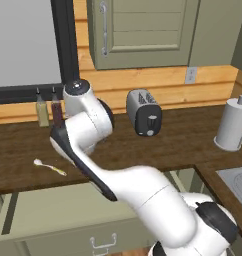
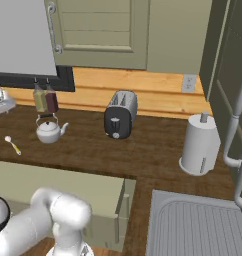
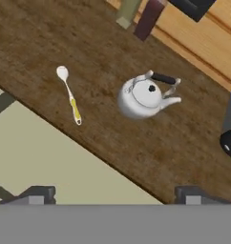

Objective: Pick the dish brush from the drawer and place it on the counter.

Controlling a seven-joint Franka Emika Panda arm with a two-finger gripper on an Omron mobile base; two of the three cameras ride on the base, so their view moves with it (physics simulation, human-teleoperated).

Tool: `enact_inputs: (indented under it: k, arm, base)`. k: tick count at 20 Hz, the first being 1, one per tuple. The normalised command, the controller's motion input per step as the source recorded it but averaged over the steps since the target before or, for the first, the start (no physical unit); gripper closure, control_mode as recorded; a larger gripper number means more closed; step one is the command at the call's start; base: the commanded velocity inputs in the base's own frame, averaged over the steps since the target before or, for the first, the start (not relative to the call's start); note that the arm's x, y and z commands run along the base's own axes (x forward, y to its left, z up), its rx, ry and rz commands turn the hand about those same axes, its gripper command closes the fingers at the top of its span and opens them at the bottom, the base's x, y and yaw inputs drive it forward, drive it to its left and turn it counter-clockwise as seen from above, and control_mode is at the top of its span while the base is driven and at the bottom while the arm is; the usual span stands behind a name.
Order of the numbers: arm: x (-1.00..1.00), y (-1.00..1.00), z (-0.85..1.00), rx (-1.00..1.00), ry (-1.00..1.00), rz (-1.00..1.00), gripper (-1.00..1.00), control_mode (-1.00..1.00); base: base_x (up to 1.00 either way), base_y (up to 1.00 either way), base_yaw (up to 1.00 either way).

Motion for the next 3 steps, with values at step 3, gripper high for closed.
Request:
enact_inputs:
  k: [3]
  arm:
    - [-0.24, -0.97, 0.44, 0.17, 0.00, -0.17, -1.00, -1.00]
  base:
    - [0.00, 0.00, 0.00]
